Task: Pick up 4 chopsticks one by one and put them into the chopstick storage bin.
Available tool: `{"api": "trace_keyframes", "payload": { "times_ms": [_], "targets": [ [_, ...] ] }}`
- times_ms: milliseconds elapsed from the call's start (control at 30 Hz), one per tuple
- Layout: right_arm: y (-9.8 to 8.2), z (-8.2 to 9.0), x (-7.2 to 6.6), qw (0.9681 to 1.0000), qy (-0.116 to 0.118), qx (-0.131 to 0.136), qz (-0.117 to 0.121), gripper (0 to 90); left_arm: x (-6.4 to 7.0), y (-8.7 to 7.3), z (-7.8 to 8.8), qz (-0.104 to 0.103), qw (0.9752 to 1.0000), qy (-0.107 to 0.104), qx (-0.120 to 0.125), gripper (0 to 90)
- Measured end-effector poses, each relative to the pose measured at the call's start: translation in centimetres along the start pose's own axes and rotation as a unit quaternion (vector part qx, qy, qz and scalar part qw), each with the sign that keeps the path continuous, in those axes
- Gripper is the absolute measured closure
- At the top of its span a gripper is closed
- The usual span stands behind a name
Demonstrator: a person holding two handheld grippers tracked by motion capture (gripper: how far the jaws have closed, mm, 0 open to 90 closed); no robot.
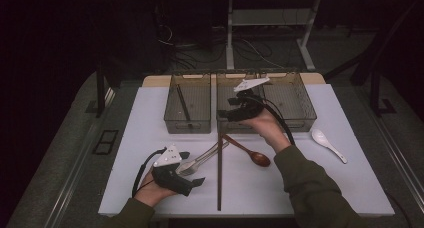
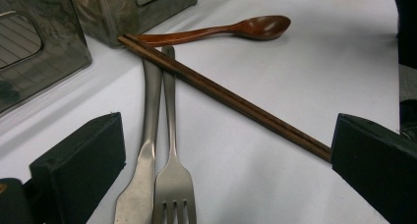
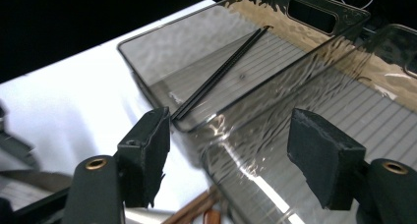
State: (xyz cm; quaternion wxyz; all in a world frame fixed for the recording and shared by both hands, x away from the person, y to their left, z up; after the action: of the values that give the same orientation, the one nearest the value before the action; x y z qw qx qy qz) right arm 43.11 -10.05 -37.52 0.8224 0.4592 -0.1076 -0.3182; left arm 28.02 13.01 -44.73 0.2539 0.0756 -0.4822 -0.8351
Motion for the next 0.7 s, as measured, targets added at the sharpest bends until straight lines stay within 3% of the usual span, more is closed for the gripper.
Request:
{"api": "trace_keyframes", "payload": {
  "times_ms": [267, 700],
  "targets": [
    [-2.8, 3.4, -0.4, 0.9998, 0.001, 0.020, 0.002, 25.9, 0.0, 0.0, -0.1, 0.001, 1.0000, 0.004, -0.005, 0.0],
    [-9.0, 8.1, -0.3, 0.9998, -0.010, 0.014, -0.006, 20.9, -0.1, -0.1, -0.2, 0.006, 0.9998, 0.013, -0.011, 0.0]
  ]
}}
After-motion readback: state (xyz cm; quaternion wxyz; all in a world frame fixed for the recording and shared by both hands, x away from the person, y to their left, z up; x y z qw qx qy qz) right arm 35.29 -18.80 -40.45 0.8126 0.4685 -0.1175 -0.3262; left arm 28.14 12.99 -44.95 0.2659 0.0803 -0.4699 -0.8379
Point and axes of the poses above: each handheld gripper's, and its own axes: z roughly backward along the jaws, y roughly out of its top, x roughly to its right, the point moved 3 cm from there along -z, roughly forward along the jaws, and after that the axes turned 1 degree about -y, right-handed, at the moved point
